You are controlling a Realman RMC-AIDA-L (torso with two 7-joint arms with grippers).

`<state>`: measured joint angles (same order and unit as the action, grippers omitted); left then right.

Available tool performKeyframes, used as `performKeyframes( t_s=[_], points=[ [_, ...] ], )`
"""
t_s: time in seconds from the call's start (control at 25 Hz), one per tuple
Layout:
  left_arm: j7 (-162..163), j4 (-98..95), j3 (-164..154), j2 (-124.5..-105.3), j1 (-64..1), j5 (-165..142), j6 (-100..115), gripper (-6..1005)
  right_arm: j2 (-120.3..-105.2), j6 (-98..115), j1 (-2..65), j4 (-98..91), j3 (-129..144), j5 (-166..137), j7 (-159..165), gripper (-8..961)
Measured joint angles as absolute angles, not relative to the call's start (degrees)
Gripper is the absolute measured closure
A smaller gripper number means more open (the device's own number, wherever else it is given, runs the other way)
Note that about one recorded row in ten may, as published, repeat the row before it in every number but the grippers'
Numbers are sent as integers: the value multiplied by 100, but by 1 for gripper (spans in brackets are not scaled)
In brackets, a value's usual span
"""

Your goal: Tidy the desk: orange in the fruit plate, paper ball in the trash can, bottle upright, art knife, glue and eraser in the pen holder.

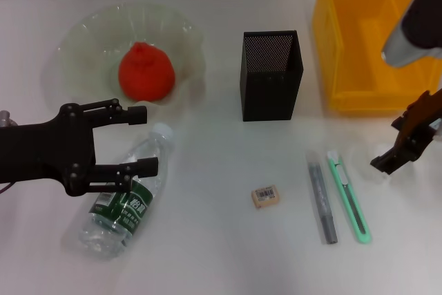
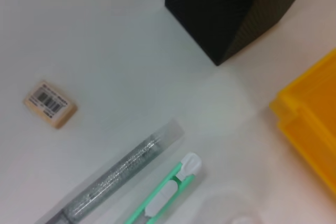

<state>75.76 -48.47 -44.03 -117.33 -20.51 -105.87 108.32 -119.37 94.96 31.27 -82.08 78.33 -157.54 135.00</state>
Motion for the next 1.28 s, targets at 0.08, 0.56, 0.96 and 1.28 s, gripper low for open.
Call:
performKeyframes(
  t_s=[0.08, 0.56, 0.96, 1.28],
  points=[
    [7576, -4843, -4403, -11733, -2051, -10589, 10807, 176, -11934, 9312, 3173, -7944, 7944, -15763, 13501, 212],
    [7582, -4781, -4363, -11706, -2049, -10592, 10797, 177, -11934, 9654, 3171, -8407, 7874, -15966, 13512, 333],
    [8002, -4826, -4096, -11674, -2134, -10557, 10771, 179, -11949, 9156, 2728, -10891, 6506, -15857, 13577, 492],
    [9109, -5499, -4014, -11730, -2337, -10709, 10503, 180, -11946, 7174, 2648, -9262, 6729, -15501, 13582, 392]
  ],
)
